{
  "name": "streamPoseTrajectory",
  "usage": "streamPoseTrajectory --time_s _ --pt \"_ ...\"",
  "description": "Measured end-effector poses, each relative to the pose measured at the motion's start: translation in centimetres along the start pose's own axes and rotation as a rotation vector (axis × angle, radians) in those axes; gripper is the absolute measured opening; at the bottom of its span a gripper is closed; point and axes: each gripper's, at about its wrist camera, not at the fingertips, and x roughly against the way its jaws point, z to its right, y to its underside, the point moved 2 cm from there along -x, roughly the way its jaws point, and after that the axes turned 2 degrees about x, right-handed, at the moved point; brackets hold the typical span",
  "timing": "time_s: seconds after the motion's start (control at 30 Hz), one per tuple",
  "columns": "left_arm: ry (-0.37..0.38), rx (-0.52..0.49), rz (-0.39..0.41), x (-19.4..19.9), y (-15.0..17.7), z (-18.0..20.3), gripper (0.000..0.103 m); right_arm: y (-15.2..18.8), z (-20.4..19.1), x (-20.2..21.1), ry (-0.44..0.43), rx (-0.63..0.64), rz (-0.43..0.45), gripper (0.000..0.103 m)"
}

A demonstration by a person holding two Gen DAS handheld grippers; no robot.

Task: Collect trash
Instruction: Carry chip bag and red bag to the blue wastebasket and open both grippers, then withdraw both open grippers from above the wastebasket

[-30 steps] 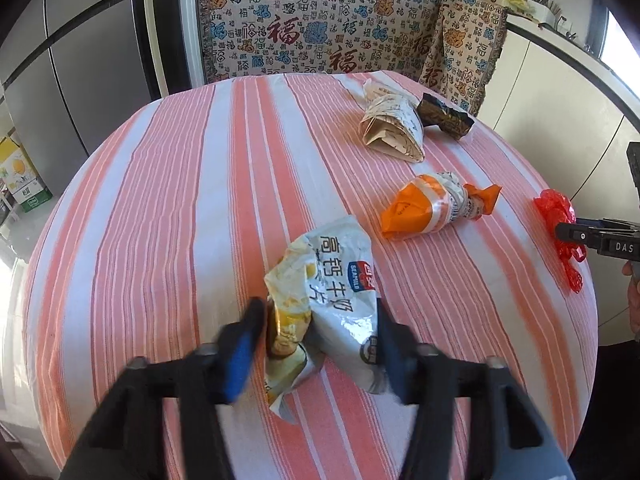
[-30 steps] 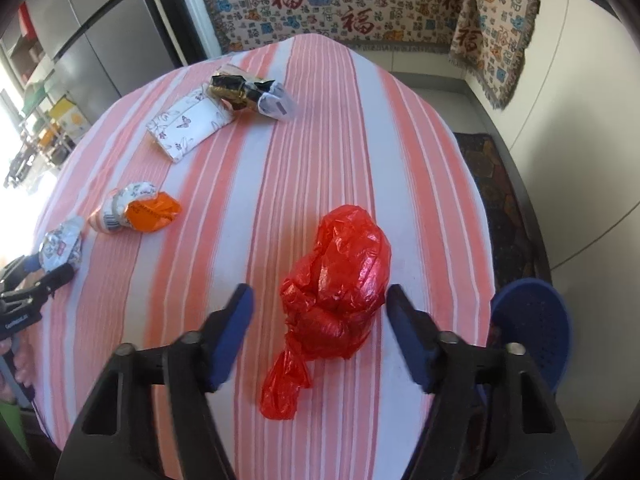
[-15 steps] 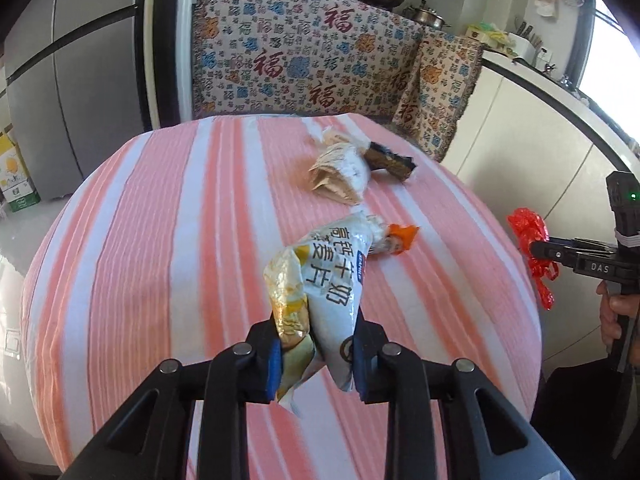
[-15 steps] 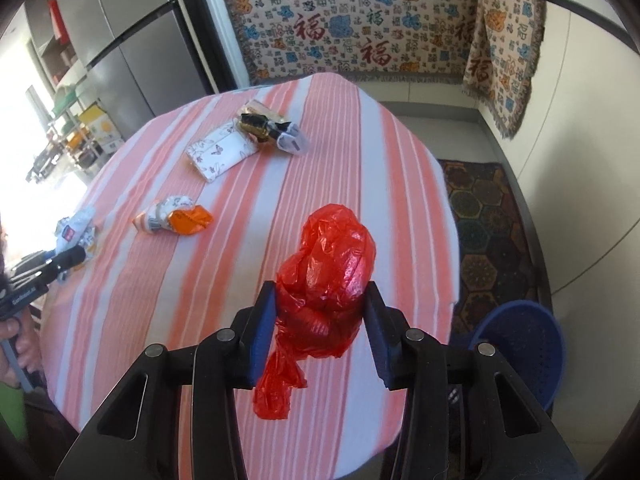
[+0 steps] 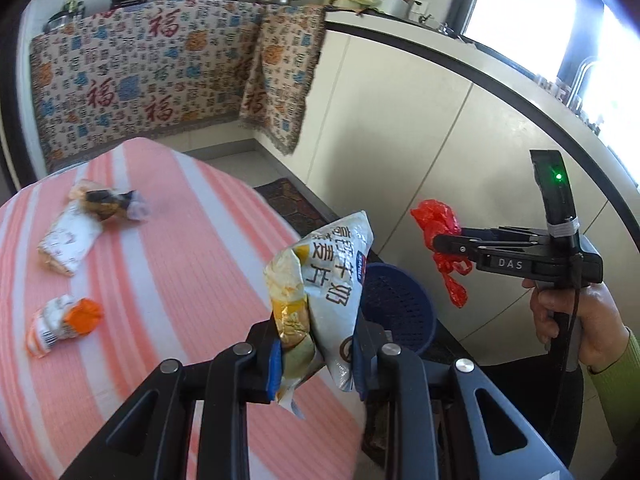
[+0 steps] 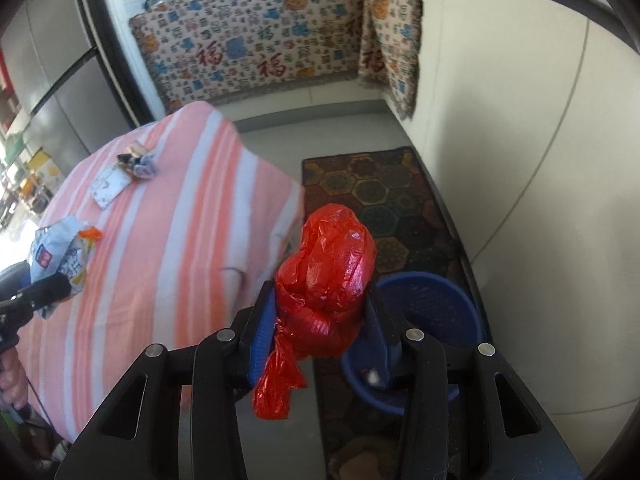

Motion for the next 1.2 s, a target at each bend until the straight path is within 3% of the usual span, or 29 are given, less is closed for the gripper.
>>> streamPoseTrajectory --time_s 0.33,0.63,0.97,1.0,1.1,1.2 --pt "0.094 -0.029 -0.117 -13.1 -1.4 9.2 0.027 2.6 9.8 -3.1 0.081 -0.137 -0.049 0.044" --pt "0.126 -0.024 -0.173 -20.8 -1.5 11.7 0.027 4.6 14.7 -4.7 0.073 -0.258 -0.056 0.044" --pt "0.121 -0.028 -0.22 -25.3 -0.4 13.2 0.028 5.3 16.7 -5.1 0.064 -0.29 -0.061 0.048" --pt "0.12 -0.027 -0.224 -25.8 -0.5 13.2 0.029 5.2 16.7 -5.2 0.062 -0.292 -0.062 0.048" --pt "0.141 -0.015 -0.24 -27.2 -0.6 13.0 0.05 5.0 16.6 -5.7 0.061 -0.291 -0.065 0.062" --pt "0.132 -0.004 -0.229 -27.6 -0.9 12.9 0.052 4.8 16.6 -5.3 0.067 -0.29 -0.05 0.063"
